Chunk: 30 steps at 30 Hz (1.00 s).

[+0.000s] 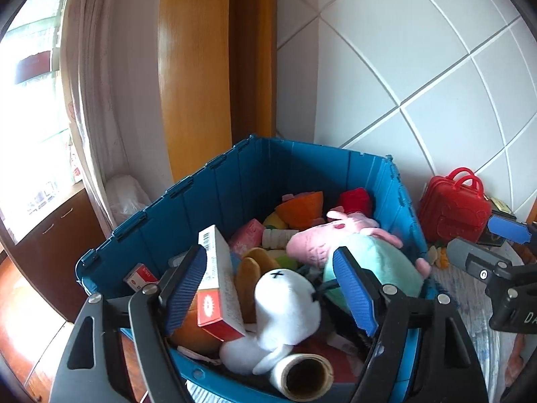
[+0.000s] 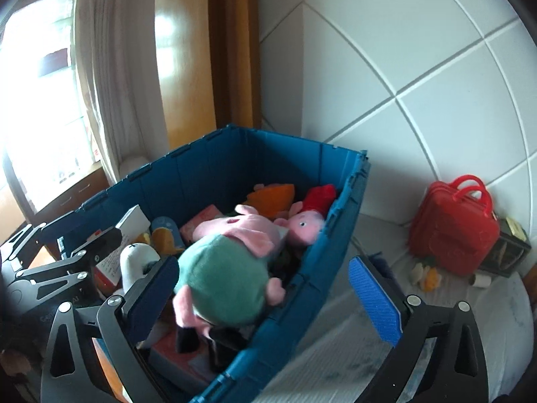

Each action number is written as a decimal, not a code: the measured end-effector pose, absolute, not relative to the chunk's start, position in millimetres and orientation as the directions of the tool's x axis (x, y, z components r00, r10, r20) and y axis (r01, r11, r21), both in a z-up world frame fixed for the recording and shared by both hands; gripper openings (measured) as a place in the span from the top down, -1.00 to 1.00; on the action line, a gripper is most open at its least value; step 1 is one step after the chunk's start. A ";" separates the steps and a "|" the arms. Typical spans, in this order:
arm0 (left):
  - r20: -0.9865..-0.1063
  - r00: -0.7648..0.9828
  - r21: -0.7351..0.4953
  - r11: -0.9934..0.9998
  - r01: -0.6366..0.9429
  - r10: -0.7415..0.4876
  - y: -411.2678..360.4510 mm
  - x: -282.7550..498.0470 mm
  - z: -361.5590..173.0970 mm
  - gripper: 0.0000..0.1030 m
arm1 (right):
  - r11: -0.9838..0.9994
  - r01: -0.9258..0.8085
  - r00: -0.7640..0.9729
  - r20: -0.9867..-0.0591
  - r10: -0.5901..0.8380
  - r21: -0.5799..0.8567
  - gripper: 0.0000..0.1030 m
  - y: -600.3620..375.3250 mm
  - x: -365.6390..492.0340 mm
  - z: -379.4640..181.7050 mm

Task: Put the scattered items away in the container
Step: 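Open both tools to drop the medicine box and pig plush into the crate, then move both tools back toward the blue brush and yellow-dressed plush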

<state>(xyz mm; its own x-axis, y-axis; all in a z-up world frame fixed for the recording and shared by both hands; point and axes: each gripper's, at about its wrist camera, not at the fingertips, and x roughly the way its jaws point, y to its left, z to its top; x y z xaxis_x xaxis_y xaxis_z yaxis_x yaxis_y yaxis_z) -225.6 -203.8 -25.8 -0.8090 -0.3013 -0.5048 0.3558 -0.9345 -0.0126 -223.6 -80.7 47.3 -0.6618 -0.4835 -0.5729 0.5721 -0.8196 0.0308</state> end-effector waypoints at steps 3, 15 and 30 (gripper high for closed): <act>-0.473 -0.831 -0.016 -0.941 0.339 -0.292 -167.7 -218.3 -15.4 -0.61 | -0.839 0.541 -0.692 -0.537 -0.482 0.055 -0.99 -31.8 -222.5 54.7; -0.405 -0.891 -0.032 -0.971 0.239 -0.206 23.0 -223.4 -8.0 -0.98 | -0.917 0.396 -0.785 -0.498 -0.368 0.053 -0.99 181.7 -243.2 49.6; -0.595 -0.793 -0.007 -0.986 0.169 -0.132 105.5 -353.1 -90.6 -0.97 | -0.956 0.280 -0.731 -0.625 -0.274 0.092 -0.99 278.8 -338.5 -25.5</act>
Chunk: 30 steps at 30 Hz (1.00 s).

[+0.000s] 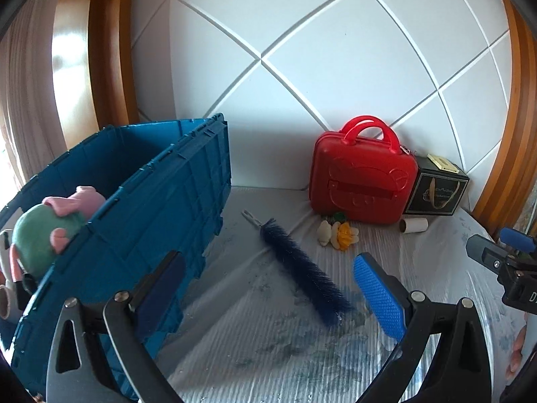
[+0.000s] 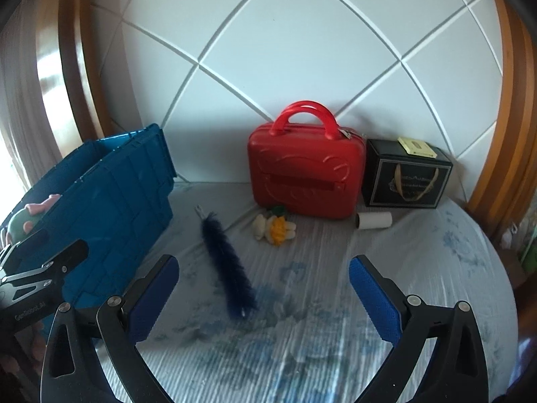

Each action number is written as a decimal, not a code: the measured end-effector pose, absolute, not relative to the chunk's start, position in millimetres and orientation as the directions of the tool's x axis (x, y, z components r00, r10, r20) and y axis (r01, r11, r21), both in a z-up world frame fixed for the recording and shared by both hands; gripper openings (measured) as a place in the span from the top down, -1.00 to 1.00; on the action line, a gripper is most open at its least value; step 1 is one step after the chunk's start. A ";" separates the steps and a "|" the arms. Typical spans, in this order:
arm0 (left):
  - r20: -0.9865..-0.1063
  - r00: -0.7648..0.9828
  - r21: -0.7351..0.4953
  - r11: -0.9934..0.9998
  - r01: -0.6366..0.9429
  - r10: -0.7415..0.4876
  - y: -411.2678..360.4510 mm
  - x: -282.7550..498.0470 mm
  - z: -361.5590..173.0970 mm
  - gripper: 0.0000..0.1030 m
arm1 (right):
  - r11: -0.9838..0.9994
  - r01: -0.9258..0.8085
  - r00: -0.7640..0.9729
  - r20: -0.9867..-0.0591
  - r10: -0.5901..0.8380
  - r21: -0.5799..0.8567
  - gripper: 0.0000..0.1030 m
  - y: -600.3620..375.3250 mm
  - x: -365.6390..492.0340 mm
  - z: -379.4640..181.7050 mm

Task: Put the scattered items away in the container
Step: 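Move both tools back toward the blue brush and yellow-dressed plush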

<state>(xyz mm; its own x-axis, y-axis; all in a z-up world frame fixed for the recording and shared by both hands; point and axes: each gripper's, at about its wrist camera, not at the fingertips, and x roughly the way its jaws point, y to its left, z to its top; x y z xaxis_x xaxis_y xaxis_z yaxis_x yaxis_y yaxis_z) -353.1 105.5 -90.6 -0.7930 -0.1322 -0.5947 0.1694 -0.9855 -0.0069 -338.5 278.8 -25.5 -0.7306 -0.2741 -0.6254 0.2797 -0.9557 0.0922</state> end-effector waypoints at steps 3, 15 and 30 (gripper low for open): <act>-0.627 -0.767 0.008 -0.986 0.167 -0.135 109.2 -388.6 -109.8 -0.97 | -0.957 0.270 -0.715 -0.643 -0.275 0.109 -0.99 280.1 -368.3 -41.6; -0.793 -0.596 -0.021 -0.973 0.232 -0.125 88.8 -553.8 -247.5 -0.97 | -0.959 0.259 -0.589 -0.768 -0.253 0.117 -0.99 263.6 -520.3 -167.4; -0.868 -0.480 -0.037 -0.945 0.325 -0.131 69.6 -656.7 -378.6 -0.97 | -0.928 0.368 -0.523 -0.812 -0.261 0.062 -0.99 210.7 -630.6 -292.6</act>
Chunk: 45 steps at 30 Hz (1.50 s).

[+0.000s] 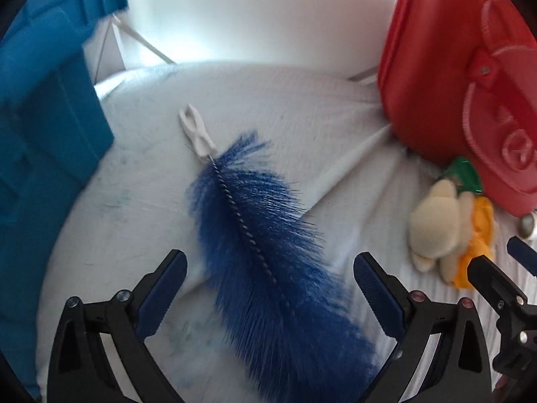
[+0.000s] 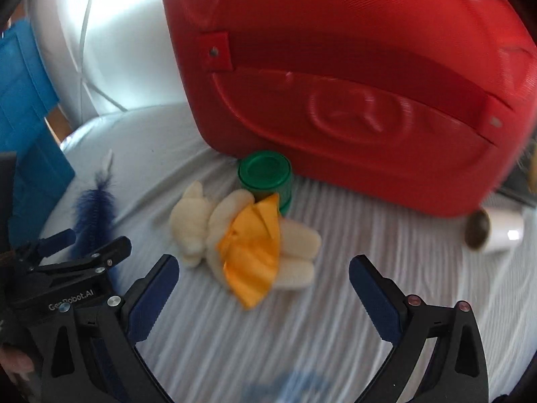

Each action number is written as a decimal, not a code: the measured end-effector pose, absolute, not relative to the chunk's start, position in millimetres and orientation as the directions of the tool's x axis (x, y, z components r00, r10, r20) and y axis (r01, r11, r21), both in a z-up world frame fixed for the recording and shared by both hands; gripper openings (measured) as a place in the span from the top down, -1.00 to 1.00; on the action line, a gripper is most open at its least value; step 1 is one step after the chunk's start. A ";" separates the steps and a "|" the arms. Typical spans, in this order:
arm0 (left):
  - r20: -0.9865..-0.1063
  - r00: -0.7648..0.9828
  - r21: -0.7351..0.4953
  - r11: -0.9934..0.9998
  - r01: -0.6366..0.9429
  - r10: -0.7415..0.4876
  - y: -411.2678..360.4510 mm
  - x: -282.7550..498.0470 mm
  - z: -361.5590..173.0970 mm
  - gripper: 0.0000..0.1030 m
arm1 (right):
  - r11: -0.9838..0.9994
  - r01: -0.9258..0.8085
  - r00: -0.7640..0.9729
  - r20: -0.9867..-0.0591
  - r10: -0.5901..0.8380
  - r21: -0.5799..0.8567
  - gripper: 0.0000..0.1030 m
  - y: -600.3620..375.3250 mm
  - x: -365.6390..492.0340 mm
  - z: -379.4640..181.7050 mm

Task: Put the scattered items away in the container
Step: 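Move both tools back toward the blue brush and yellow-dressed plush, then grasp the blue brush with the left tool while the right tool grasps the yellow-dressed plush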

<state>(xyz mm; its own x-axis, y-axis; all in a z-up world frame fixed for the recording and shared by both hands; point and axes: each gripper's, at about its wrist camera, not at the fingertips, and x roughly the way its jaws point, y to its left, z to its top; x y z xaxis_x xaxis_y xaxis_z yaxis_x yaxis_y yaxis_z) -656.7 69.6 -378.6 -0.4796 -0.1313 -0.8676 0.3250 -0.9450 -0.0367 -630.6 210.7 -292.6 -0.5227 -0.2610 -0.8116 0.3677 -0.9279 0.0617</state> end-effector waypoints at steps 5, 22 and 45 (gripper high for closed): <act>-0.846 -0.507 -0.012 -0.945 0.327 -0.165 77.9 -659.6 -380.3 -0.98 | -0.916 0.400 -0.515 -0.817 -0.259 0.039 -0.99 201.3 -644.3 -309.4; -0.829 -0.543 0.000 -0.971 0.237 -0.133 96.1 -622.6 -367.7 0.52 | -0.907 0.415 -0.488 -0.824 -0.288 0.071 -0.23 200.1 -621.6 -313.8; -0.797 -0.585 -0.010 -0.965 0.261 -0.150 92.1 -621.5 -374.1 0.48 | -0.908 0.405 -0.523 -0.787 -0.327 0.108 0.17 213.9 -612.2 -307.0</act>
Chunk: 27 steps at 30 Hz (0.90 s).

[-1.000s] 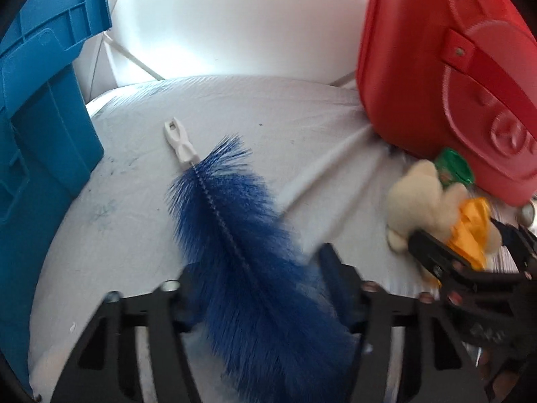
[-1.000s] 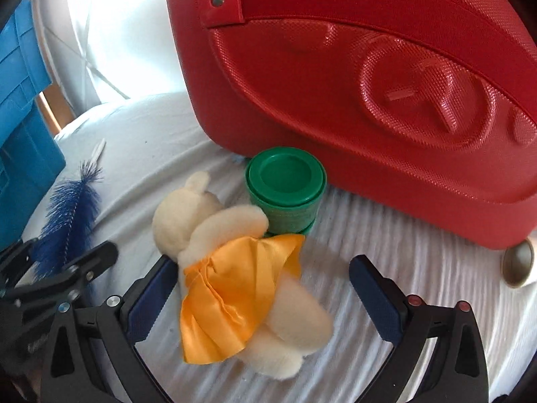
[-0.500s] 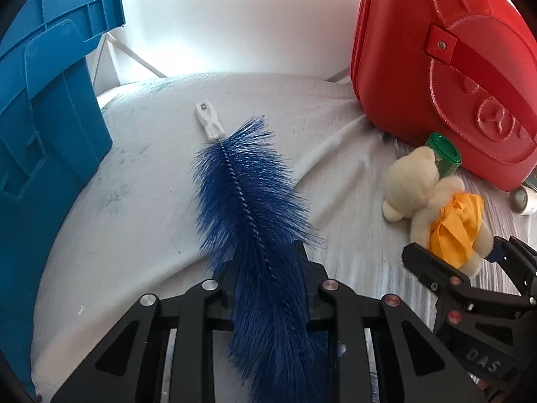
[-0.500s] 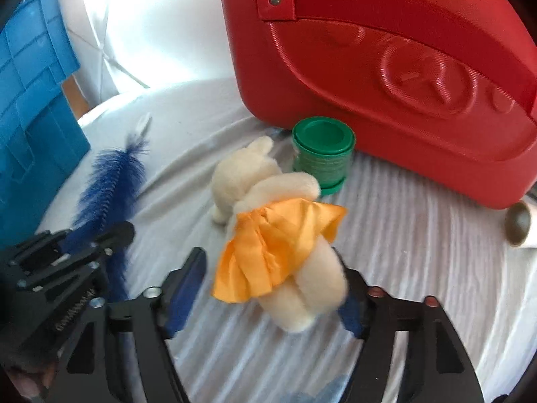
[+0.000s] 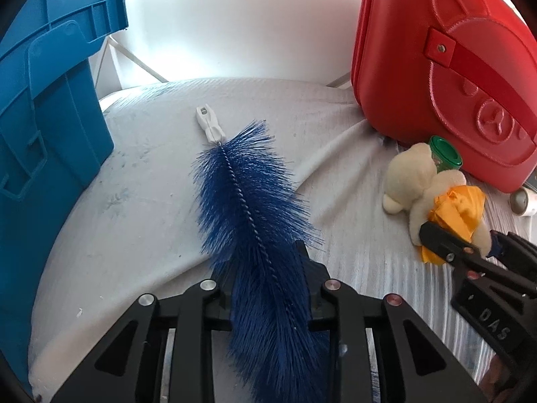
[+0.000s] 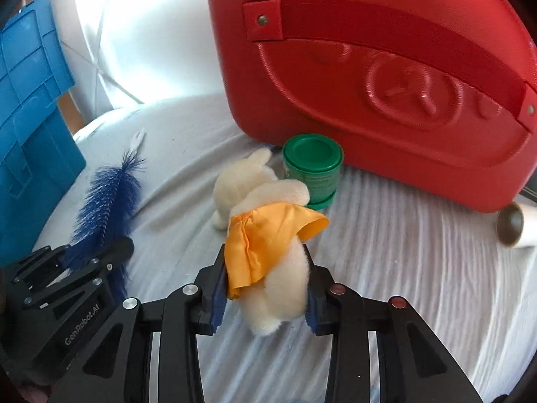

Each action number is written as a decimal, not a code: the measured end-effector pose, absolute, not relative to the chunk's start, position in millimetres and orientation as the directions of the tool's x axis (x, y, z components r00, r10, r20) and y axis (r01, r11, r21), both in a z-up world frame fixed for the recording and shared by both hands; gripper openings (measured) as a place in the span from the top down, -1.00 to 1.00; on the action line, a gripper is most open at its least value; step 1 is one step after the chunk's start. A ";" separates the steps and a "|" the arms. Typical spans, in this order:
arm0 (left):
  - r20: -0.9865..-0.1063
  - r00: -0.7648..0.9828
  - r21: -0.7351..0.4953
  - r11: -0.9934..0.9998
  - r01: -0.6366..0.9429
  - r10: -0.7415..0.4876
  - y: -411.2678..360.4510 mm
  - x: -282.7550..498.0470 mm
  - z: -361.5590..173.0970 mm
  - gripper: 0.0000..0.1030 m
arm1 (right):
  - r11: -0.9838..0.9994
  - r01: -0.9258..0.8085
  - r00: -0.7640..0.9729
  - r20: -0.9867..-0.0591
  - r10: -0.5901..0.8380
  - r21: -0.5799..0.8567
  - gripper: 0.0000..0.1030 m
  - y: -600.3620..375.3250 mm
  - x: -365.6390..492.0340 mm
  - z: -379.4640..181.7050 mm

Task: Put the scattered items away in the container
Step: 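Grasp the blue brush with the left tool while the right tool grasps the yellow-dressed plush, then carry the brush and yellow-dressed plush over the blue crate with both tools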

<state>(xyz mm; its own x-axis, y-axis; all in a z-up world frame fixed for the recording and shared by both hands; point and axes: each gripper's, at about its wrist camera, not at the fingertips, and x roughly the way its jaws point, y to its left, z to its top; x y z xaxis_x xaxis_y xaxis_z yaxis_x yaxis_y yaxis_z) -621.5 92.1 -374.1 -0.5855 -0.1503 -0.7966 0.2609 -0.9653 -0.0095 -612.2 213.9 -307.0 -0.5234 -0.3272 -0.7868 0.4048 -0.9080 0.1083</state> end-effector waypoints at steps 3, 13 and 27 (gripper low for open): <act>-0.790 -0.593 0.008 -0.970 0.244 -0.156 94.9 -622.7 -374.1 0.54 | -0.904 0.415 -0.535 -0.778 -0.330 0.098 0.07 208.7 -614.6 -311.1; -0.759 -0.636 0.017 -0.981 0.194 -0.139 102.7 -588.1 -328.5 0.63 | -0.898 0.426 -0.566 -0.741 -0.361 0.112 0.52 215.8 -571.6 -277.1; -0.630 -0.761 0.003 -0.980 0.198 -0.156 108.8 -466.2 -187.5 0.63 | -0.879 0.472 -0.685 -0.603 -0.410 0.062 0.52 232.2 -456.2 -133.3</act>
<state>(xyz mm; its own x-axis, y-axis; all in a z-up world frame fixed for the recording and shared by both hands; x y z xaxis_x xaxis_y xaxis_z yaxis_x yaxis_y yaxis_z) -466.2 108.8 -187.5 -0.7610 -0.1557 -0.6298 0.1981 -0.9802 0.0029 -456.2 232.2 -133.3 -0.6846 -0.4102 -0.6026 0.4720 -0.8794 0.0625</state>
